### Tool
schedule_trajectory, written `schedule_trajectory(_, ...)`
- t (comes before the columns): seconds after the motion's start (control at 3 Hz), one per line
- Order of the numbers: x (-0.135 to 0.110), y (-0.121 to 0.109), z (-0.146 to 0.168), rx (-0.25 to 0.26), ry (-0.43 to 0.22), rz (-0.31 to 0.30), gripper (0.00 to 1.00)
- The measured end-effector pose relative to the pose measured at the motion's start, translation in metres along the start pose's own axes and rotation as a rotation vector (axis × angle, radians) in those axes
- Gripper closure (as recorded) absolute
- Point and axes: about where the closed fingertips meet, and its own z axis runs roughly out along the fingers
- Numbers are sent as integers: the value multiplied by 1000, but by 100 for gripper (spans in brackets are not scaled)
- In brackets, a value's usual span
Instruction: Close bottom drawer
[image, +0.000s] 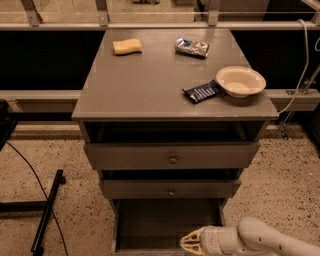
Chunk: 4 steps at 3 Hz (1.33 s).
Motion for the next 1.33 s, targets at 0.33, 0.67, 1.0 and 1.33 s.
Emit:
schedule_trajectory(0.33,0,0,1,-1,-1,0,100)
schedule_trajectory(0.67,0,0,1,-1,-1,0,100)
schedule_trajectory(1.0,7,12,4,-21,-9,22,100)
schedule_trajectory(1.33,22,33,7,-46,-20,65,100)
